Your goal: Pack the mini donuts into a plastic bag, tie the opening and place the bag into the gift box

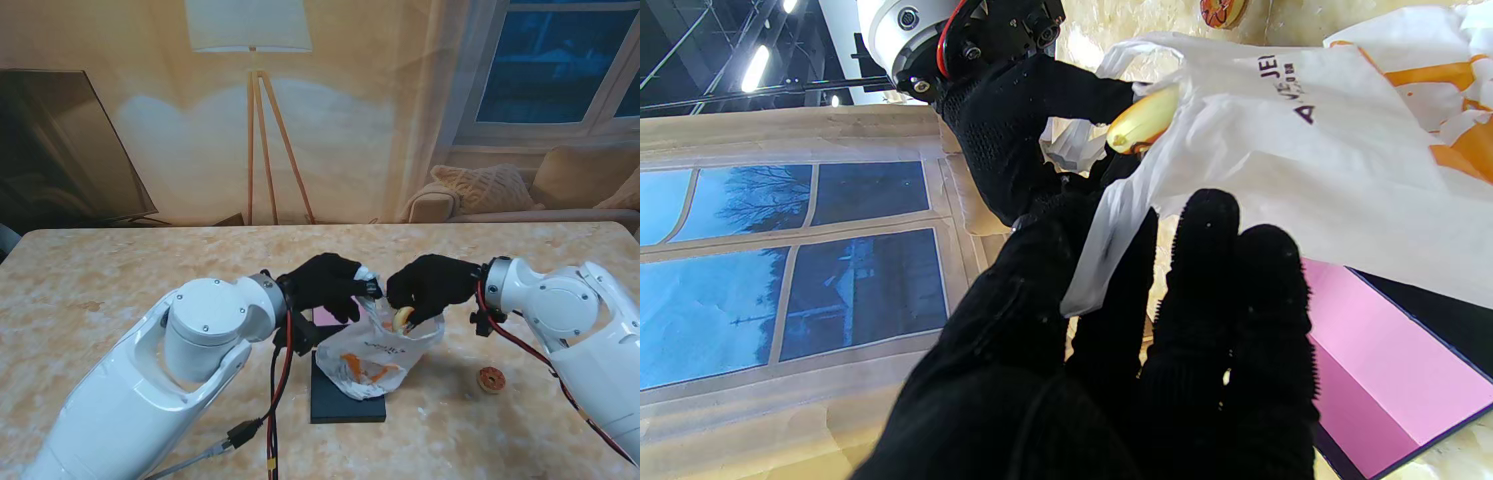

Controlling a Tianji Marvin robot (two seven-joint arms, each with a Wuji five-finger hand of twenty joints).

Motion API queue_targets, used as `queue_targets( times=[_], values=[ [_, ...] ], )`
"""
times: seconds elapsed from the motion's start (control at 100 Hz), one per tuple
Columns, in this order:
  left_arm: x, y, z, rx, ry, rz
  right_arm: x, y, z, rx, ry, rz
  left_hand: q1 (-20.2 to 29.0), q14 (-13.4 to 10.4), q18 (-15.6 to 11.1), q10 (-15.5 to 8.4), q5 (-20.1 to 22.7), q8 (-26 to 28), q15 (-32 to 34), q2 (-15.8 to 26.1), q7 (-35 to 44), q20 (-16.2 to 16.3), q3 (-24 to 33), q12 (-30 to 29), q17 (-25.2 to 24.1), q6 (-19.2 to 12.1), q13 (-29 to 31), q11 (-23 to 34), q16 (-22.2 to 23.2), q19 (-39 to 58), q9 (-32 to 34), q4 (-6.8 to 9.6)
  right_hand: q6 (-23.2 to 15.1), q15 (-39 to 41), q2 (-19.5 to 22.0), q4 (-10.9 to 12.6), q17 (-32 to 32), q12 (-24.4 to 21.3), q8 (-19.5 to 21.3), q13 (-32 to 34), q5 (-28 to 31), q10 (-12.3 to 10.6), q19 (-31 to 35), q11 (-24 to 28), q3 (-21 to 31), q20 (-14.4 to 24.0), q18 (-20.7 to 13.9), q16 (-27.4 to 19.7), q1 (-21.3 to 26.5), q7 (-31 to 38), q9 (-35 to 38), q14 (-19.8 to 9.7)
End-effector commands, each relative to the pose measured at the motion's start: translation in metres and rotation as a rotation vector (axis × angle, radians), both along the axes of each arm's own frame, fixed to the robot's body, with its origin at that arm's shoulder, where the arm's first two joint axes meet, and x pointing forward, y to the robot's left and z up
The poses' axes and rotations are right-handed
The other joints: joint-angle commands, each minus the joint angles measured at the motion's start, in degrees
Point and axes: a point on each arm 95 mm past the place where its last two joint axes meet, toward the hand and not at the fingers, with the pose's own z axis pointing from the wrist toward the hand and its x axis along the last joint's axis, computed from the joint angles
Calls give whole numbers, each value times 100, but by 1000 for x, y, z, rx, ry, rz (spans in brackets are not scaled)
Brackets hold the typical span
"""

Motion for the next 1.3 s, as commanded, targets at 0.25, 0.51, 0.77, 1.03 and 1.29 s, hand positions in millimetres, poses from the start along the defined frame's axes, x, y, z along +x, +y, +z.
queue_targets(
  times=[0.25,0.51,0.77,1.03,1.29],
  values=[
    [-2,-2,4,-13,-1,-20,-5,5,-3,-38,44,25,185,51,-47,25,137,22,125,-38,91,162,-37,-17,47,-68,84,56,99,146,59,-73,114,23,277,-2,-6,44,-1966,36,-25,-28,-24,49,-248,248,19,114,-354,-473,50,-227],
    [-3,-2,3,-17,-1,-25,-5,5,-4,-63,29,17,185,40,-40,17,141,23,129,-37,93,164,-41,-14,46,-66,90,57,99,150,57,-75,495,-119,445,49,-88,-30,-2476,-50,-81,-7,-54,-51,-330,259,81,53,-501,-835,-52,-159],
    [-4,-1,3,-20,-1,-23,-7,4,-4,-72,12,8,185,57,-38,34,143,27,130,-47,95,164,-31,-12,41,-74,84,60,100,148,62,-72,1074,-250,895,587,-207,-243,-2288,-181,40,42,-93,-101,-325,269,123,18,-995,-2095,-258,-95],
    [-6,0,2,-25,1,-31,-9,-1,0,-22,-16,-33,185,59,-27,35,143,25,127,-41,88,165,-25,-11,29,-62,80,56,99,145,60,-72,847,-506,1053,517,-386,-306,-2030,-455,-166,63,-183,-267,-548,224,196,-86,-905,-2118,-548,-15],
    [-7,1,2,-30,2,-32,-21,-13,9,107,-58,-171,180,50,-29,20,146,32,132,-36,86,168,-31,-7,32,-57,87,55,102,152,54,-75,559,-1006,1422,330,-868,-481,-2093,-1070,-525,508,-195,-792,-1226,236,459,-368,-303,-1396,-1225,393]
  ],
)
